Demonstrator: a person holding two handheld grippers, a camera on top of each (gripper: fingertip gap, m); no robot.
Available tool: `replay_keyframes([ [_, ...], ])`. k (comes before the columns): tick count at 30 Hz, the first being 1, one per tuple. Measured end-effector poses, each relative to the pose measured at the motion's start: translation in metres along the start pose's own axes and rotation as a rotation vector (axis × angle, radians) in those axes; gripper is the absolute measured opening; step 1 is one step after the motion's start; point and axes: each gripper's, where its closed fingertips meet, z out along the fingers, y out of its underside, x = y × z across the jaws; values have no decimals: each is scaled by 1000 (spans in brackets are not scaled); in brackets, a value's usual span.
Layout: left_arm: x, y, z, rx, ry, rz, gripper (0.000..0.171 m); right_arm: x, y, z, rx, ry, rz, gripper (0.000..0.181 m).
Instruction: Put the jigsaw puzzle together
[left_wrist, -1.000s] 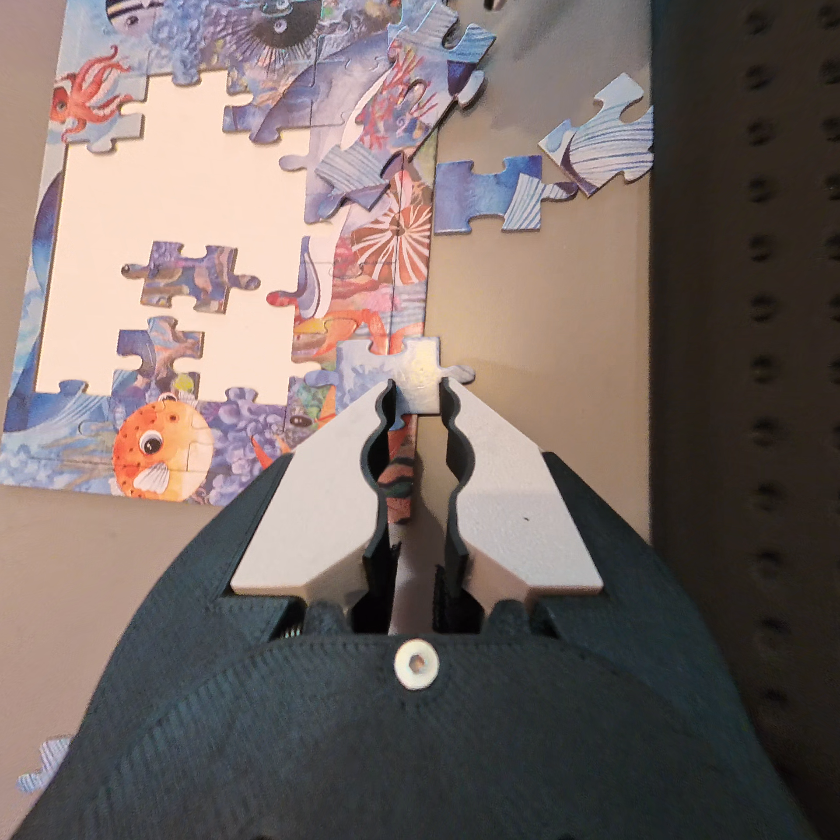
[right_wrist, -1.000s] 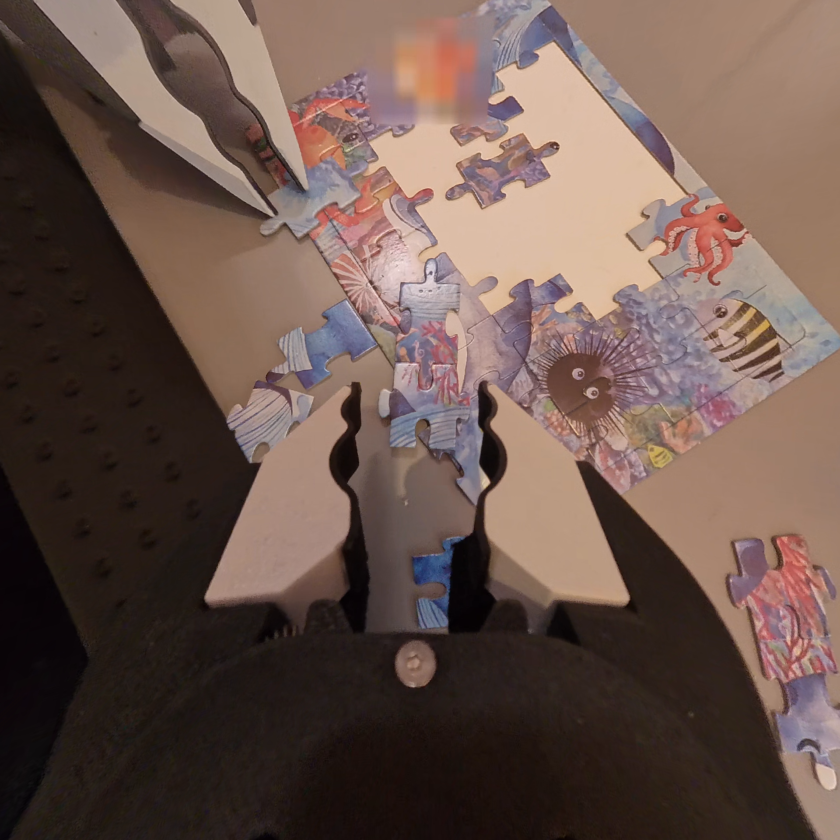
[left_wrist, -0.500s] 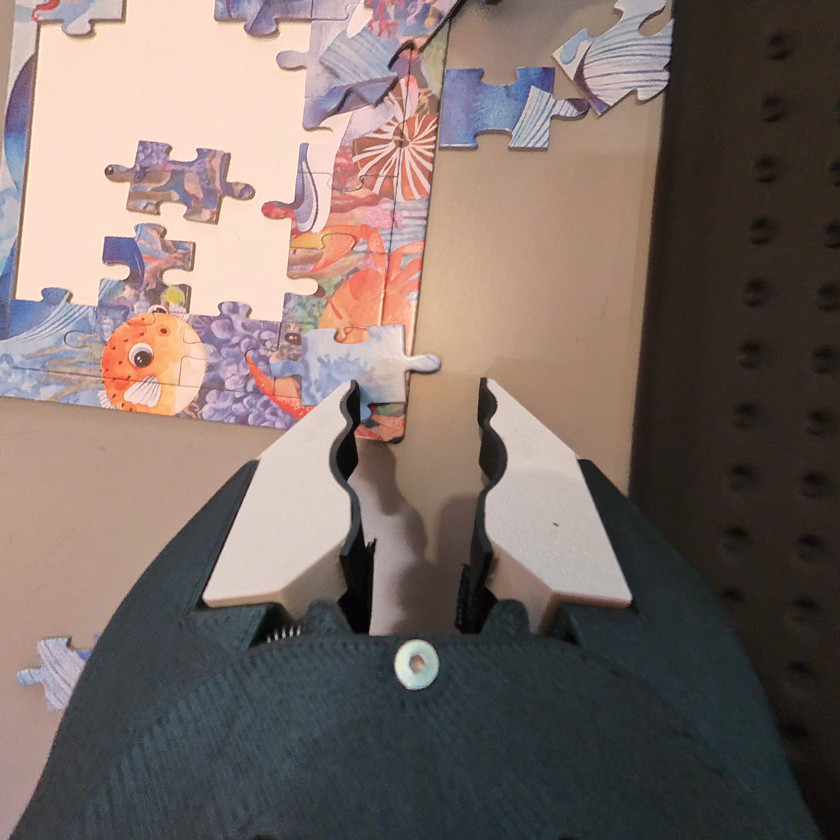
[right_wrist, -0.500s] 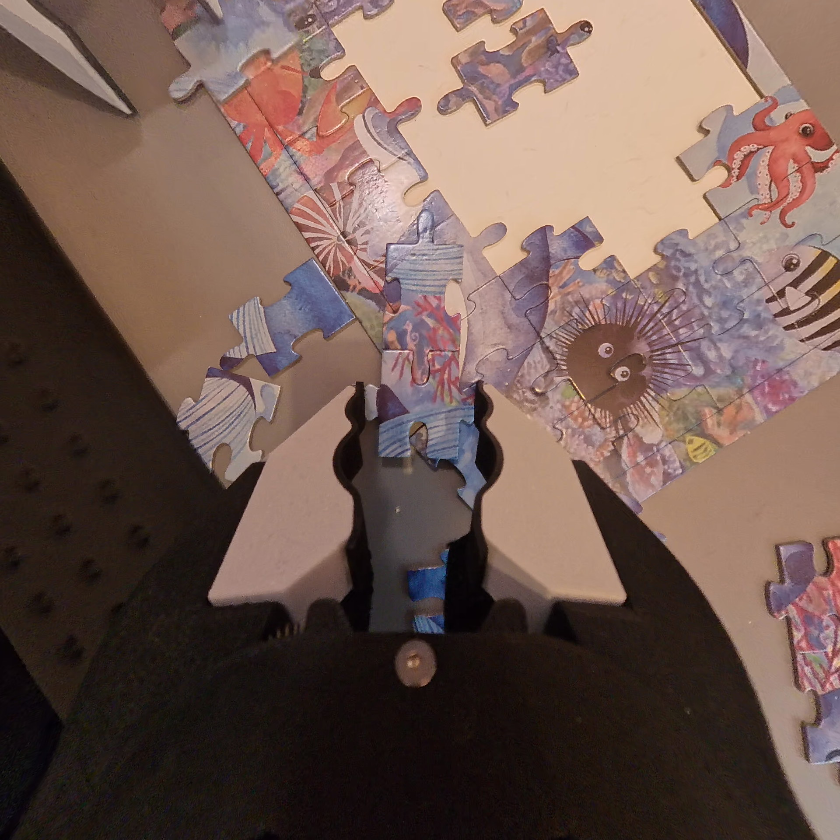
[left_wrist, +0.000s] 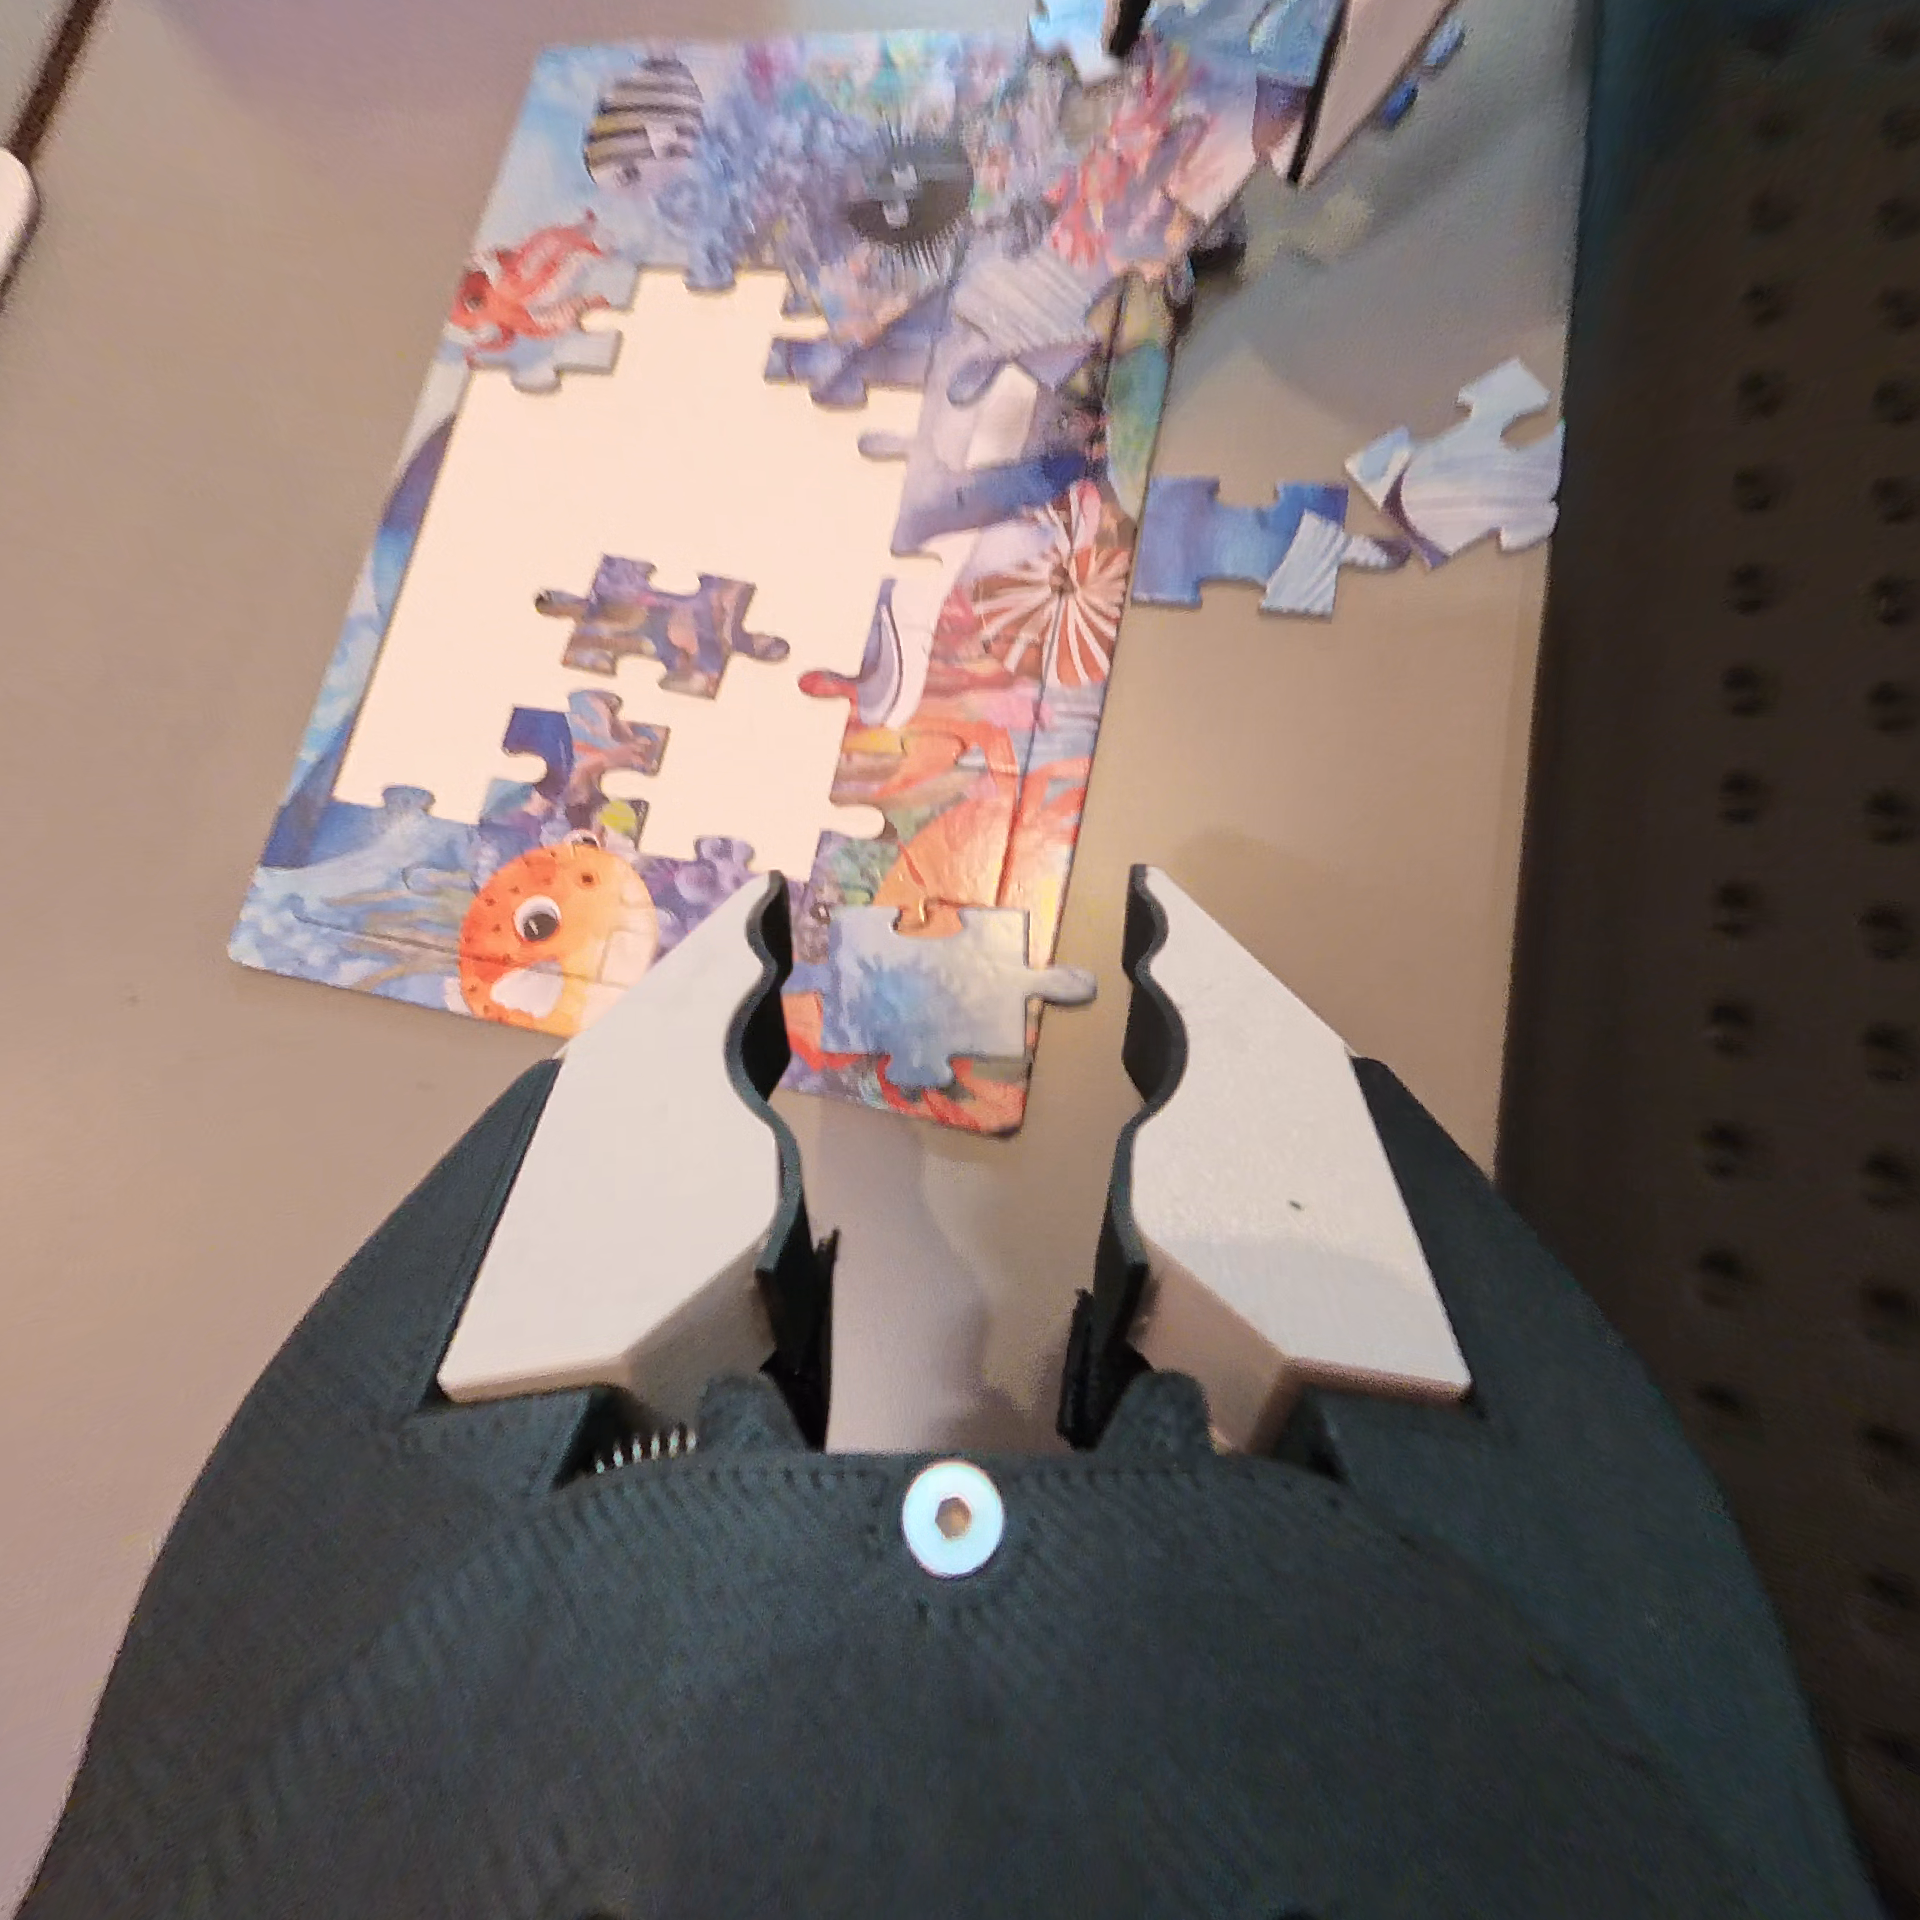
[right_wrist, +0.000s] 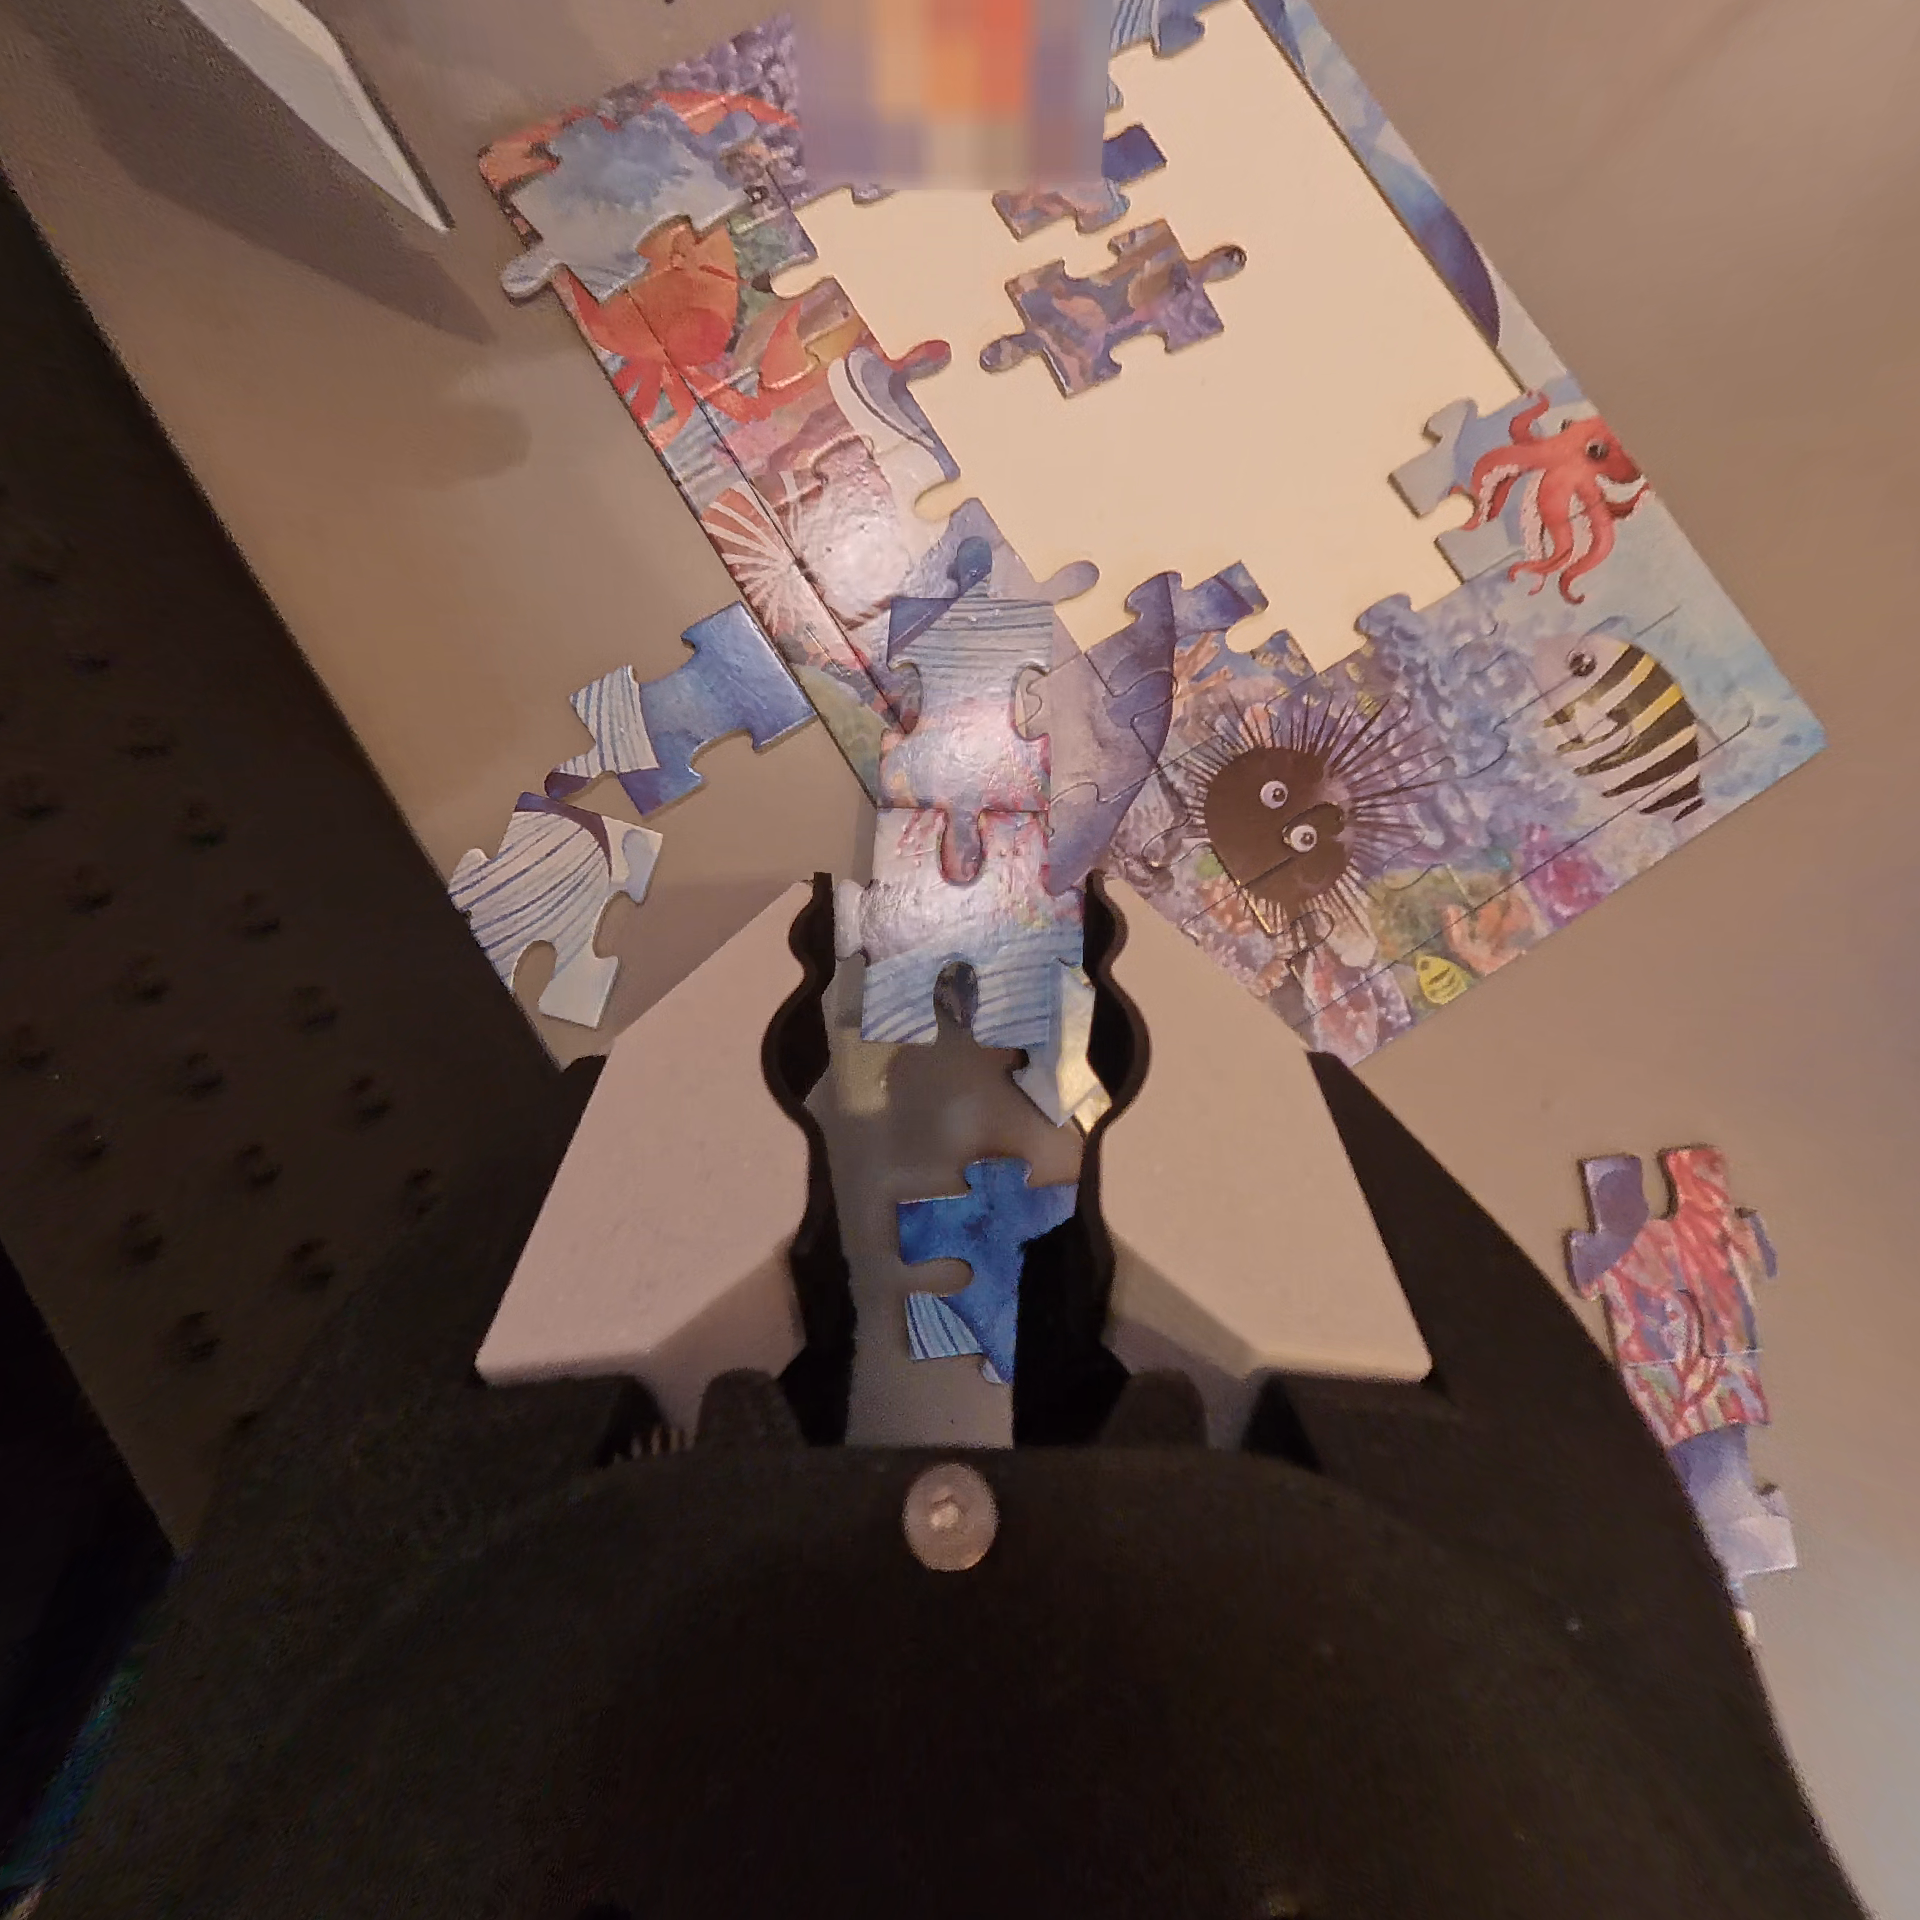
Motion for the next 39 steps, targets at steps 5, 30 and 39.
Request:
replay_keyframes([
  [5,1,-21,11,57,-18,33,62,-3,-7,-6,18,16,-60,47],
  [30,25,-49,37,69,-8,121,60,49,17,-57,52,114,-13,47],
  [39,20,-39,40,47,-15,114,61,9,-23,-7,7,-198,-274,47],
])
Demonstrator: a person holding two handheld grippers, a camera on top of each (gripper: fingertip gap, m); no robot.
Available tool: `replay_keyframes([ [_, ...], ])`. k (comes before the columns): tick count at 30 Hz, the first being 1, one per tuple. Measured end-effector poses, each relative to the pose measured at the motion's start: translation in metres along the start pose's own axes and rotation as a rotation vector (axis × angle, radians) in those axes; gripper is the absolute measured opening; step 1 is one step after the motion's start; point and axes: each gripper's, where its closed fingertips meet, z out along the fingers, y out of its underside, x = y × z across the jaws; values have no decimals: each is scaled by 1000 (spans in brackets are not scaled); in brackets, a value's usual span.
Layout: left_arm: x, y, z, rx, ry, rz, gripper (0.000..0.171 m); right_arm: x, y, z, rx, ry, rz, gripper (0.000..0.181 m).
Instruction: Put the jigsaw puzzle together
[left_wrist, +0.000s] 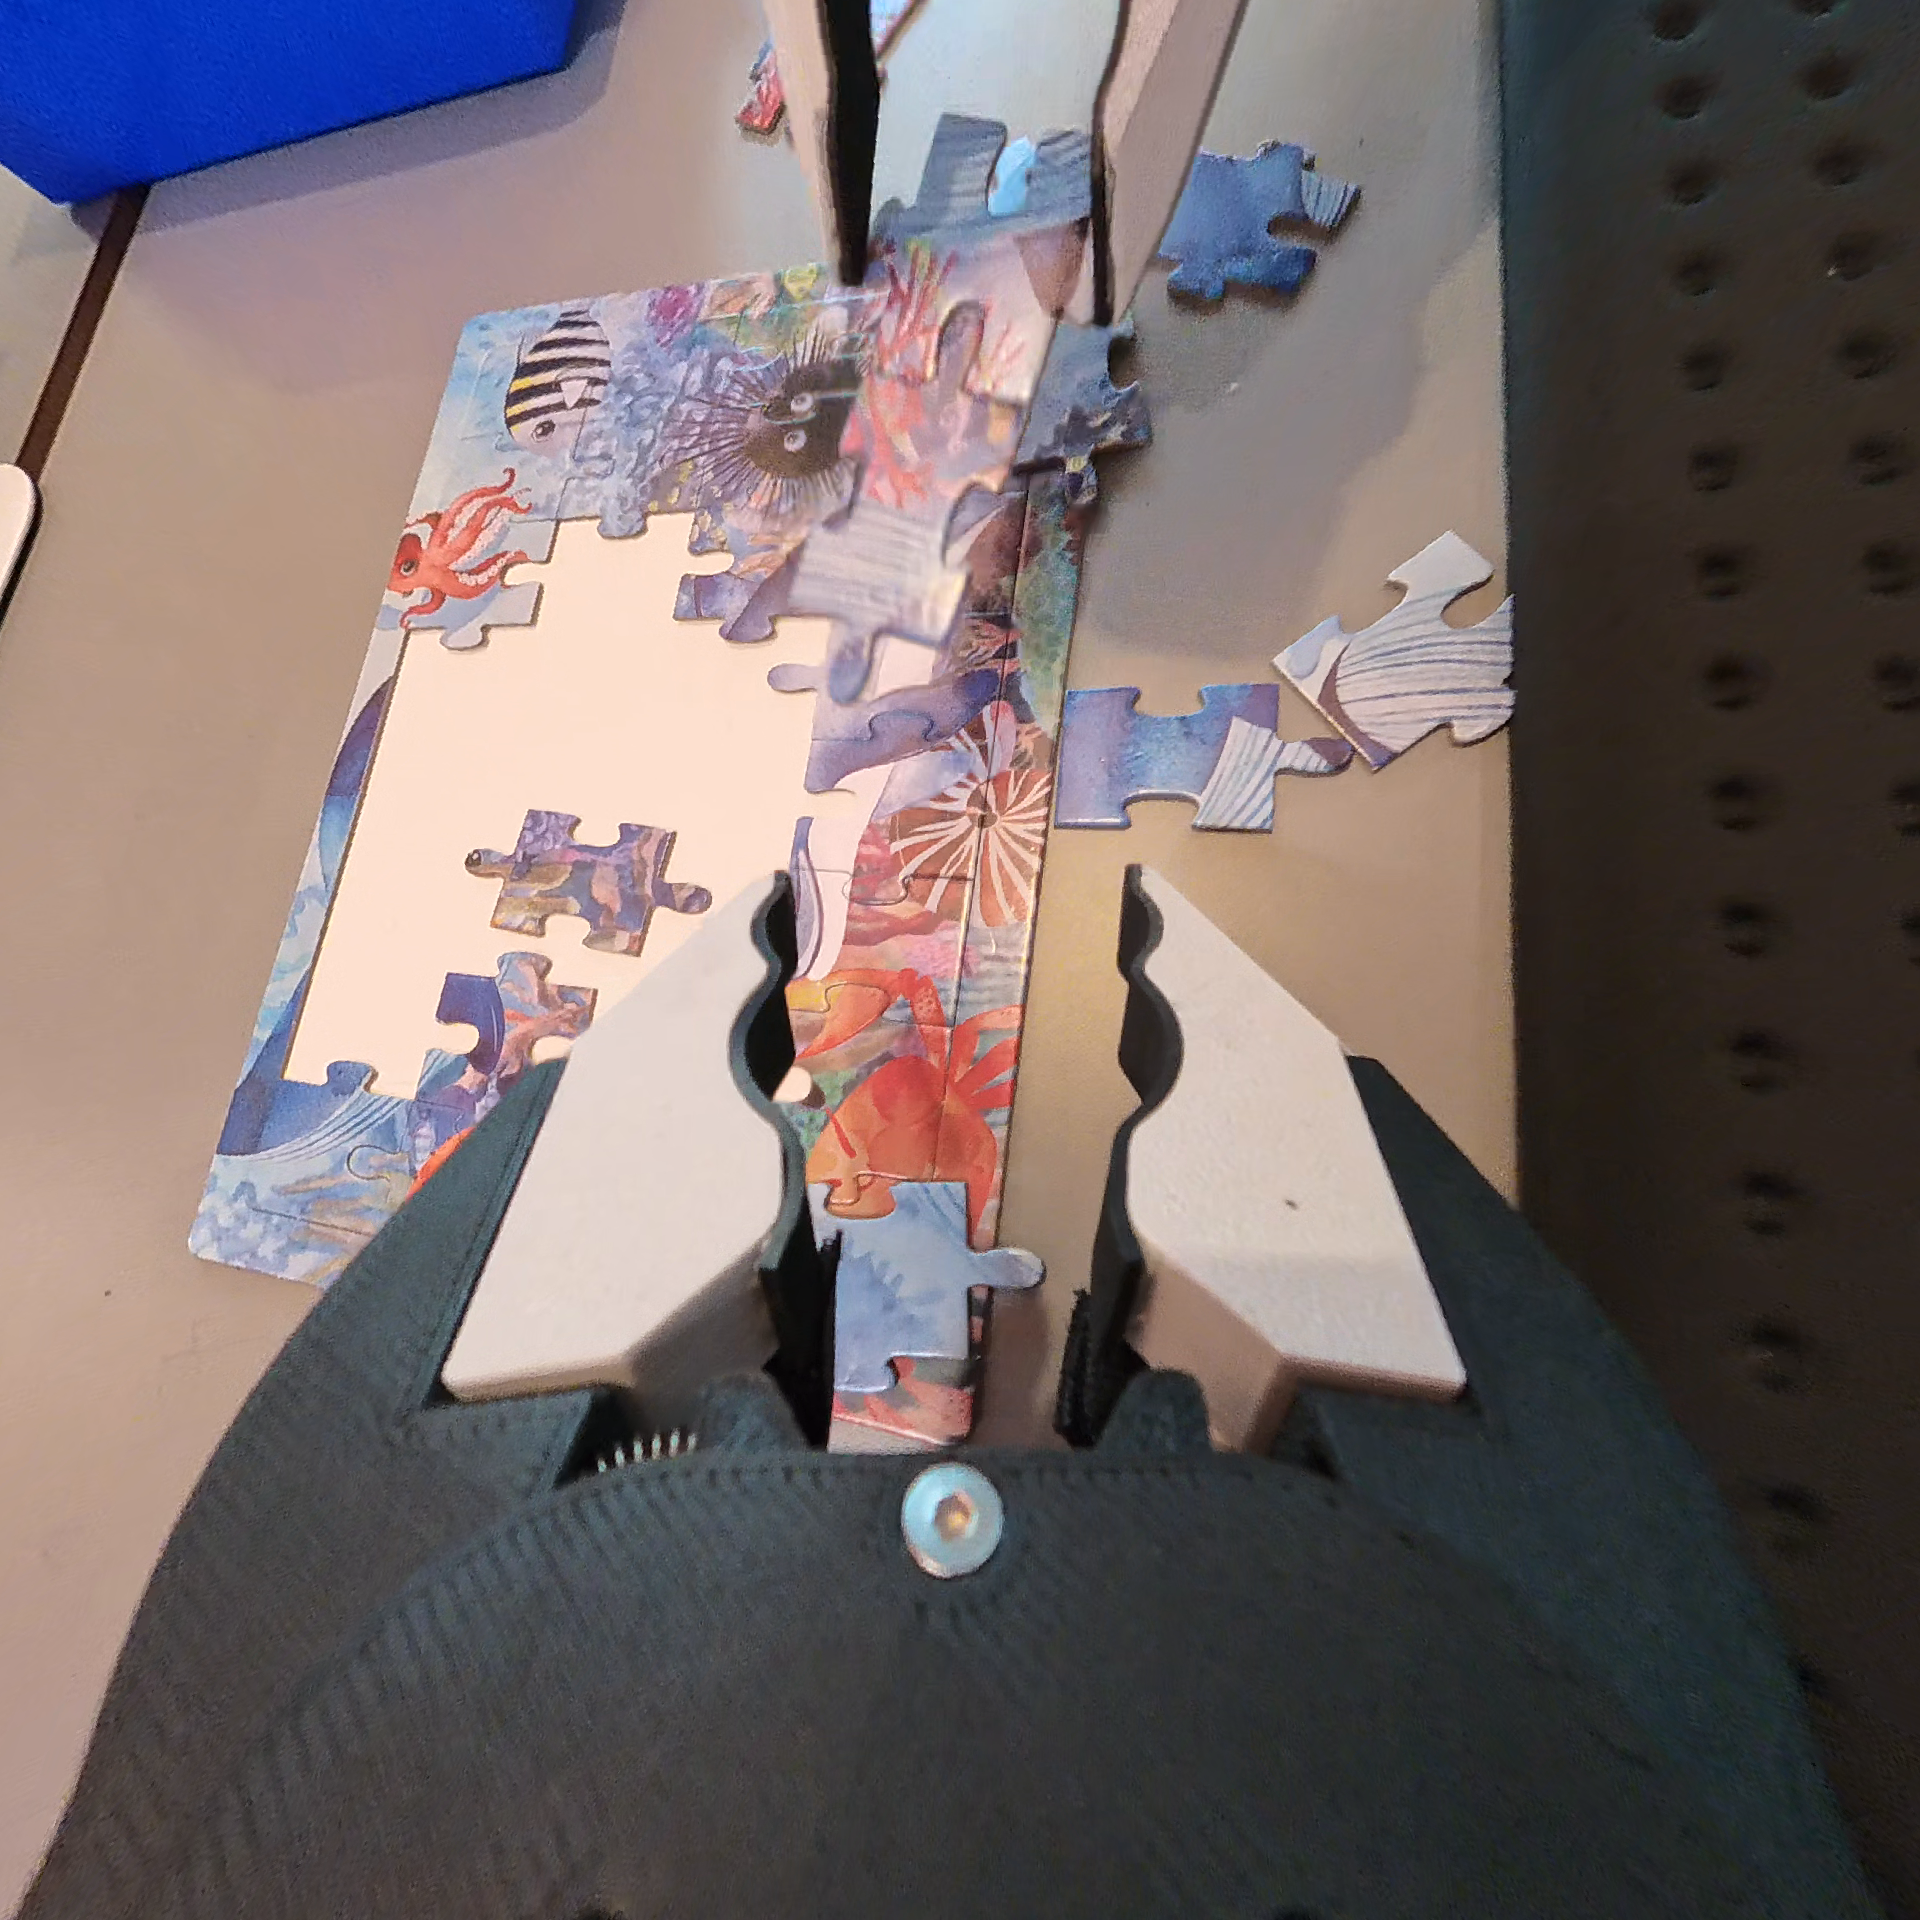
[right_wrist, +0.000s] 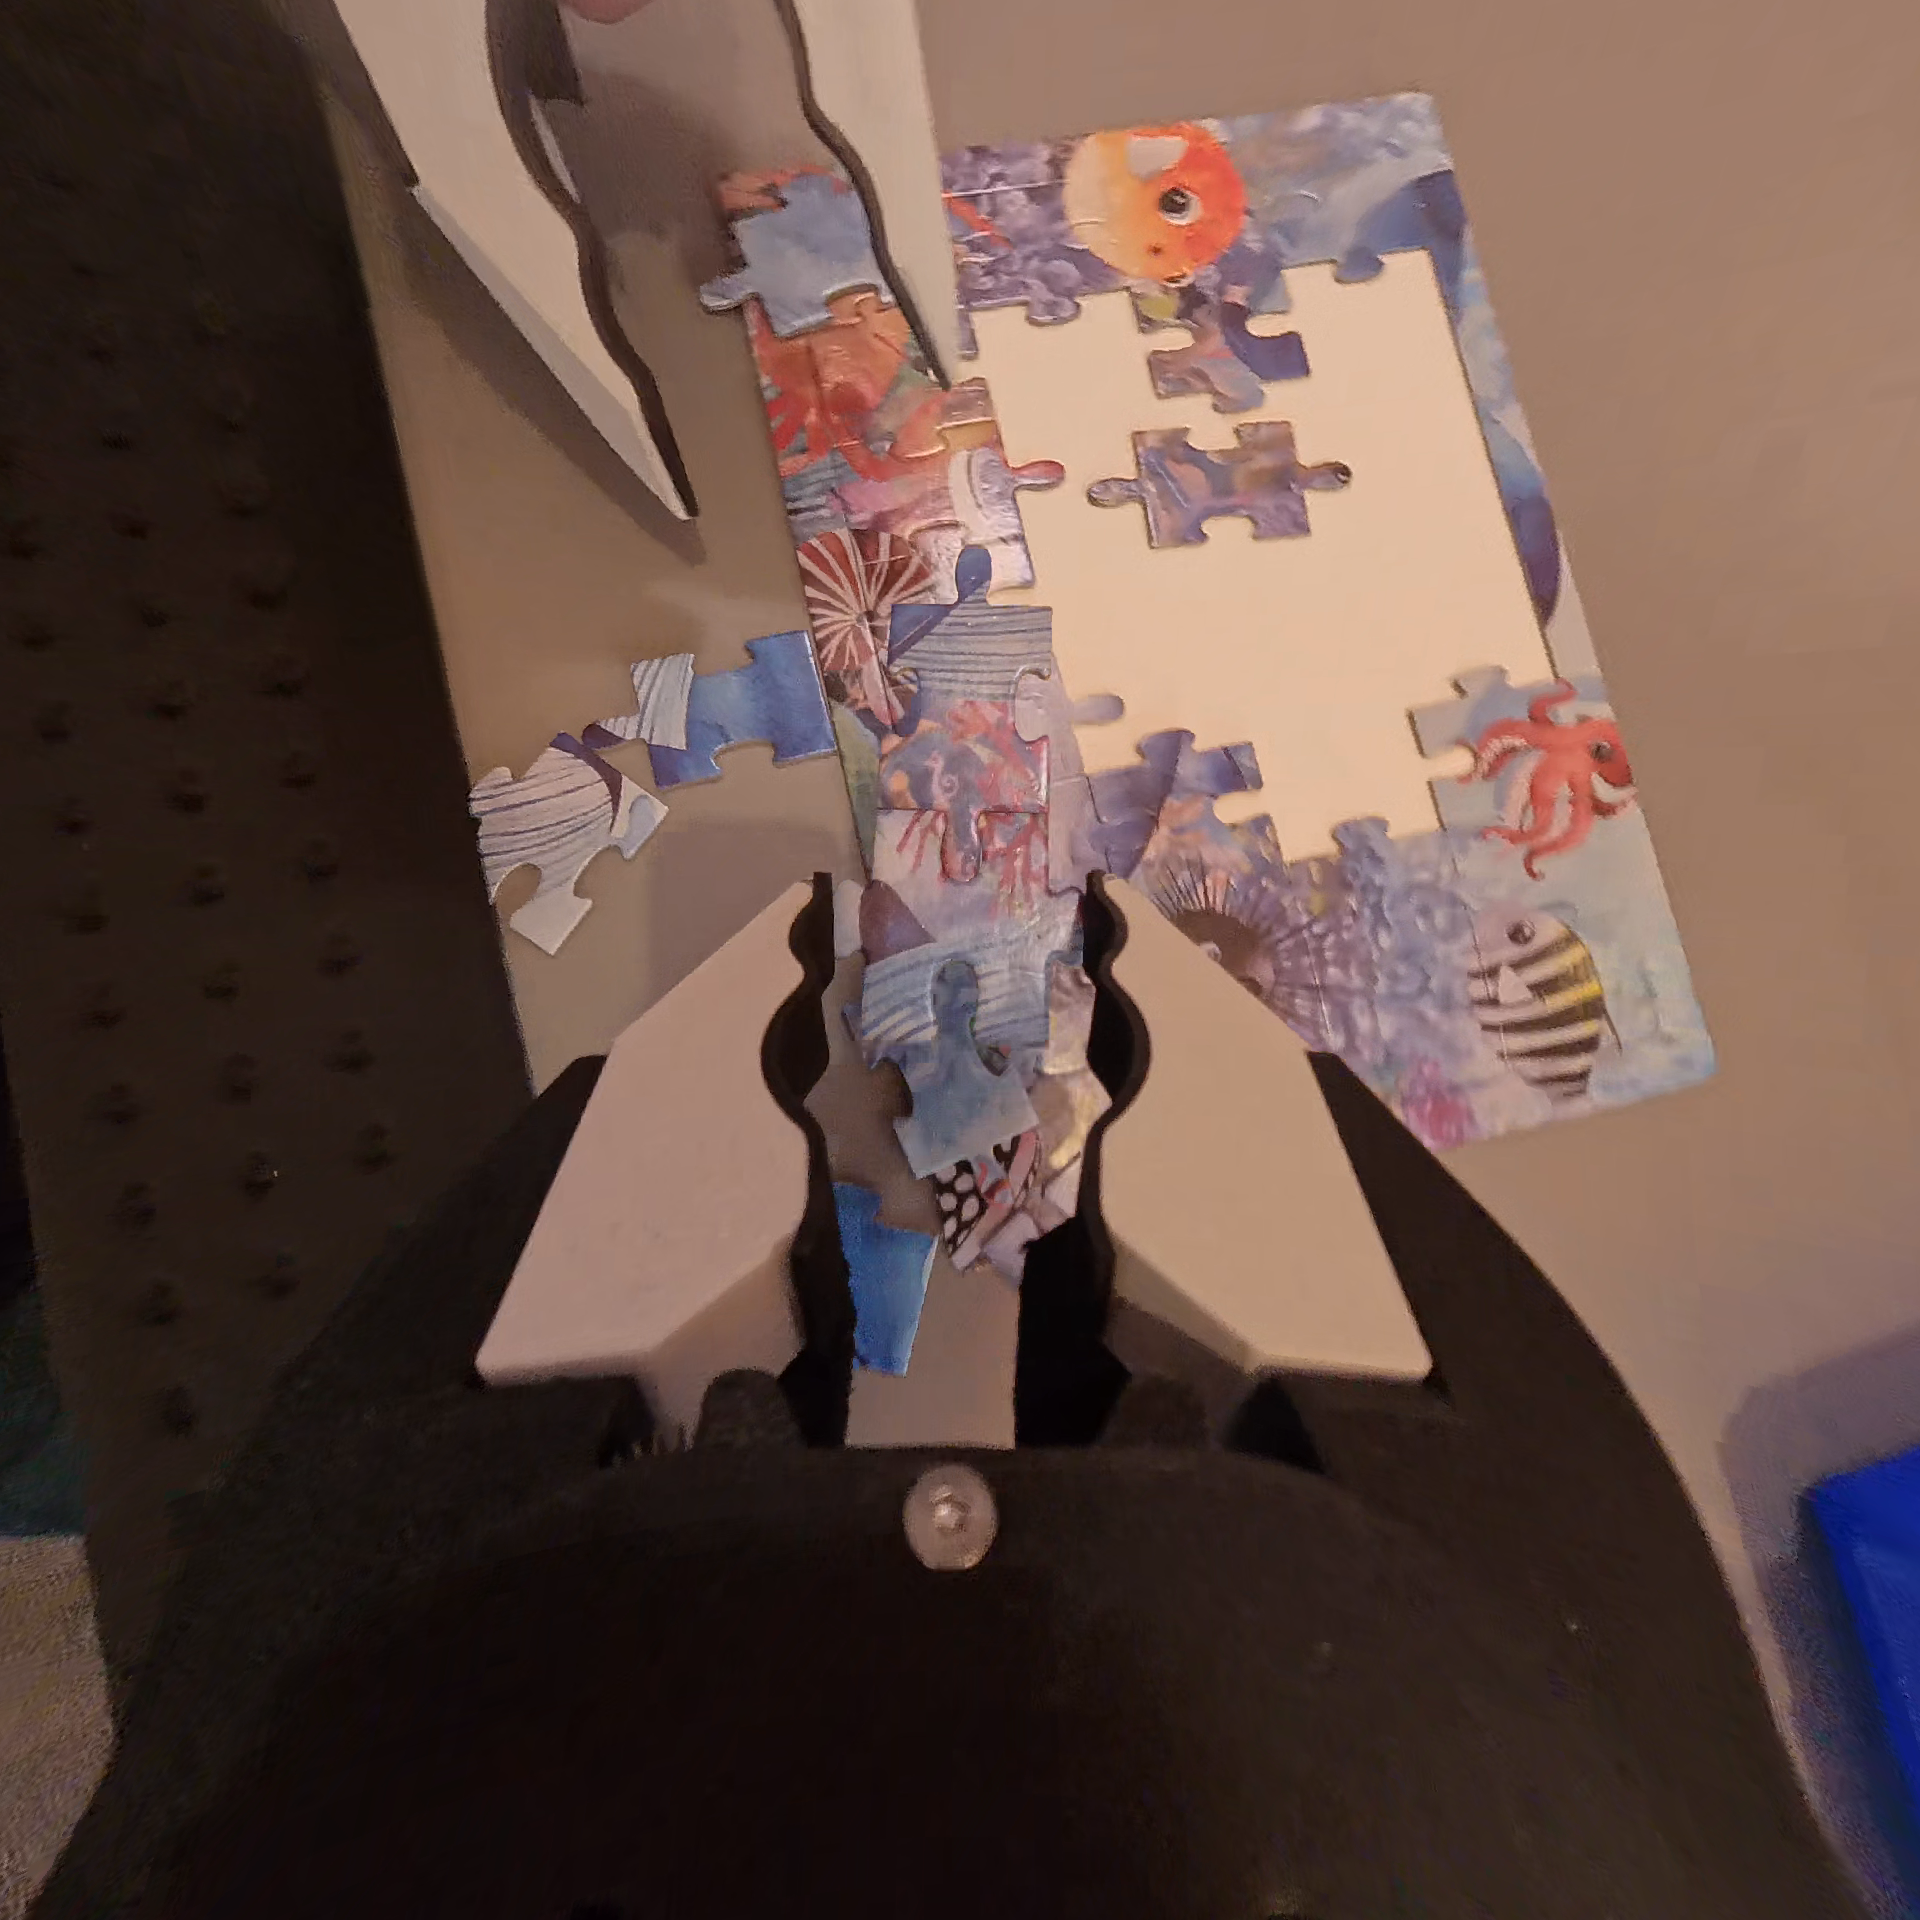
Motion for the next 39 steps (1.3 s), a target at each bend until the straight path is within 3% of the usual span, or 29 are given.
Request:
replay_keyframes([
  [5,0,9,7,-31,9,-6,62,-4,-7,29,-42,-113,-84,46],
  [8,0,13,13,-49,13,-9,63,2,0,40,-90,-109,-74,55],
  [22,-11,6,33,-113,51,30,61,-5,43,-2,-66,13,130,53],
  [31,2,2,40,-114,135,24,38,-24,79,-28,-77,25,283,51],
  [39,0,8,36,-132,137,-21,46,-34,106,-19,-146,73,361,57],
])
